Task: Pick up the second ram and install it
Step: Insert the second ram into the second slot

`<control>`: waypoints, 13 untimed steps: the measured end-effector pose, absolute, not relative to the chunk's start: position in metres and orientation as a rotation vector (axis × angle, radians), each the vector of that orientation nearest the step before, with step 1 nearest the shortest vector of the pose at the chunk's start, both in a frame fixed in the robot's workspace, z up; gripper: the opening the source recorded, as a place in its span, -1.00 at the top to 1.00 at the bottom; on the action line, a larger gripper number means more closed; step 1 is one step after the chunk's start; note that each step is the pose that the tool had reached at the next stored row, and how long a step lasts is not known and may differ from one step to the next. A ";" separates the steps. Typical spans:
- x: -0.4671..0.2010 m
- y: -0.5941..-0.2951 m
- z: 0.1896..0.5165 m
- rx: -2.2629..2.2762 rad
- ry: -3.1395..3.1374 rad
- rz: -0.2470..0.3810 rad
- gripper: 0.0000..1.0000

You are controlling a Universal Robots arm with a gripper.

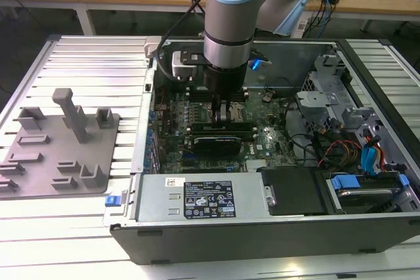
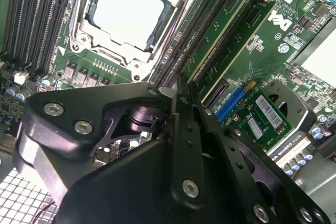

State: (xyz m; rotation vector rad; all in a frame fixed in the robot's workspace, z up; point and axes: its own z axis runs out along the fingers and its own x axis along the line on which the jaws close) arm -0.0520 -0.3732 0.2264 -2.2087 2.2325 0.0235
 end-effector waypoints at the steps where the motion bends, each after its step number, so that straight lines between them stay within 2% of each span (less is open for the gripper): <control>1: -0.052 -0.373 0.226 -2.209 2.233 0.024 0.80; 13: -0.052 -0.373 0.222 -2.209 2.233 0.024 0.80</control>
